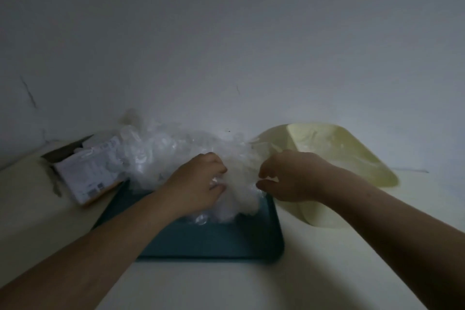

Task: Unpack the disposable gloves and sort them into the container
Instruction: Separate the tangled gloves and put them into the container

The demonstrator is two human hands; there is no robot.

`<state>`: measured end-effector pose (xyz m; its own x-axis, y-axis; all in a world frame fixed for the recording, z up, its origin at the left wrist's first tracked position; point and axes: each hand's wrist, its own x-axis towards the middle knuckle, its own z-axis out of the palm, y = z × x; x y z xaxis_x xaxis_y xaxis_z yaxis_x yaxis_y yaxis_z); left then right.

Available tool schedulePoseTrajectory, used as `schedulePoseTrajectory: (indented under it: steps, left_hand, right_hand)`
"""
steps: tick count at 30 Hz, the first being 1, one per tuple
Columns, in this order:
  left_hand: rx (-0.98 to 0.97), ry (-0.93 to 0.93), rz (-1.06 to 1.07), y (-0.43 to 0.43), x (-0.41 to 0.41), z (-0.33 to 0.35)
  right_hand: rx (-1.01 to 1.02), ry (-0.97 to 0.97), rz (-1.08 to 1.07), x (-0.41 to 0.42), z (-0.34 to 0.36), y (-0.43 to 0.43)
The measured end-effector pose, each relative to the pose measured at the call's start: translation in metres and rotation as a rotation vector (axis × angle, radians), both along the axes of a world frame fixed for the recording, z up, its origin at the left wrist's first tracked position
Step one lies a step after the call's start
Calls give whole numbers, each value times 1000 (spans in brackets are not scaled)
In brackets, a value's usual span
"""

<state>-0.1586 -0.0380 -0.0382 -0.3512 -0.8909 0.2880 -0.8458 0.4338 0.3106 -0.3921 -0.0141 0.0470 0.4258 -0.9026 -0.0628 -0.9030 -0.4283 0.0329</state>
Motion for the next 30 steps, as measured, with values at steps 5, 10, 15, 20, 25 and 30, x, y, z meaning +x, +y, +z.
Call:
schedulePoseTrajectory:
  steps: [5, 10, 15, 20, 25, 30]
  left_hand:
    - [-135, 546, 62, 16, 1, 18]
    - [-101, 989, 222, 24, 14, 37]
    - [-27, 1214, 234, 19, 26, 28]
    - [59, 1160, 173, 7, 44, 18]
    - [289, 963, 191, 0, 53, 13]
    - [238, 677, 234, -1, 58, 4]
  right_hand:
    - [-43, -265, -27, 11, -8, -3]
    - [-62, -788, -110, 38, -27, -6]
    - [10, -1126, -191, 74, -45, -18]
    - [8, -1114, -251, 83, -69, -45]
    - [-35, -947, -263, 82, -71, -61]
    - [100, -796, -176, 72, -41, -44]
